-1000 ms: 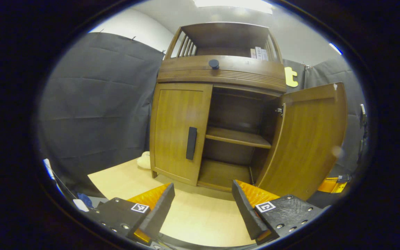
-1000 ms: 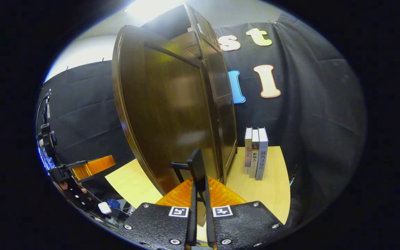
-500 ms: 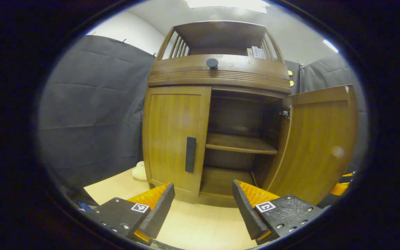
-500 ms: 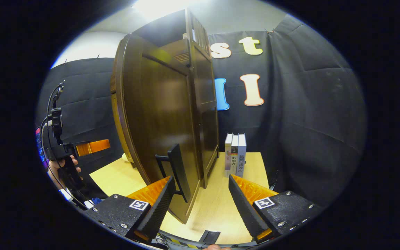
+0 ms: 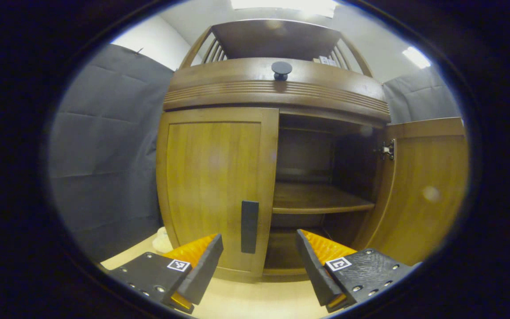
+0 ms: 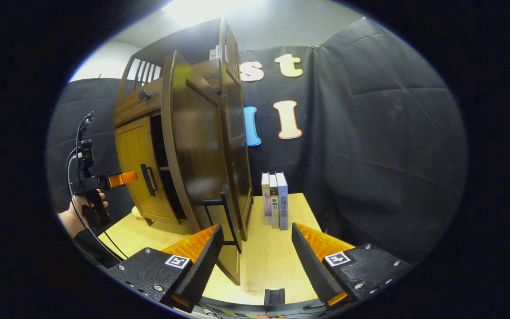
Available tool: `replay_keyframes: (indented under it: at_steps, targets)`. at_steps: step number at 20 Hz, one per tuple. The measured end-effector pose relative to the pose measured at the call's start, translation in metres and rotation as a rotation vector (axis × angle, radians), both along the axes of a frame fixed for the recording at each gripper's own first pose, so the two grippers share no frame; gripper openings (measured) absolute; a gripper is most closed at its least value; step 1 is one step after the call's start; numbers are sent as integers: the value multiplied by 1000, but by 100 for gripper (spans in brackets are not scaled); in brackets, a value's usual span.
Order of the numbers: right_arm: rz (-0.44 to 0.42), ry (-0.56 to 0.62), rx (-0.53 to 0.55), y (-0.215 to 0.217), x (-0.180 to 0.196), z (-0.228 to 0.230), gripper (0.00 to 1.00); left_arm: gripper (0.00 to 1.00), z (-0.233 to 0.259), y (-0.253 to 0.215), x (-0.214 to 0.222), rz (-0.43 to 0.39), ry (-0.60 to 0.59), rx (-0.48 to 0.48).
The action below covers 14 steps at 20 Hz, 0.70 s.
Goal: Open the right door of the double-door shoe cabinet with the right hand, and open the left door with the left hand.
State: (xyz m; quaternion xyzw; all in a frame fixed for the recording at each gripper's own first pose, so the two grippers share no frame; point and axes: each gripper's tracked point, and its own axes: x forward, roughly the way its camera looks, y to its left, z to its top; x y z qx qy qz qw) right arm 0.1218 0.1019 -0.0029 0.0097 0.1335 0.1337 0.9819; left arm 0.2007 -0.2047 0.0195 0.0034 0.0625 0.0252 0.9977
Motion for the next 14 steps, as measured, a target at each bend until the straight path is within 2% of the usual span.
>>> replay_keyframes:
  at_steps: [2,3,5,7,8,11,14]
  targets:
    - [-64,13,2,5,-7,-4,95,95,-8,8,22,-28,2,4]
    - [-93,25,8,9,-11,-7,92,96,-11,11,33,-48,1,2]
    - [-138,45,19,19,-20,-12,92,97,-16,15,54,-82,-7,6]
    - [-172,54,11,30,-29,-15,92,97,-24,18,70,-117,-7,3]
    - [-186,55,2,36,-33,-16,95,98,-26,18,78,-131,-7,0]
    - [-215,62,-14,53,-42,-22,92,99,-33,21,93,-172,-9,-10]
    - [-233,74,-3,69,-49,-27,92,63,-45,19,106,-209,19,-2]
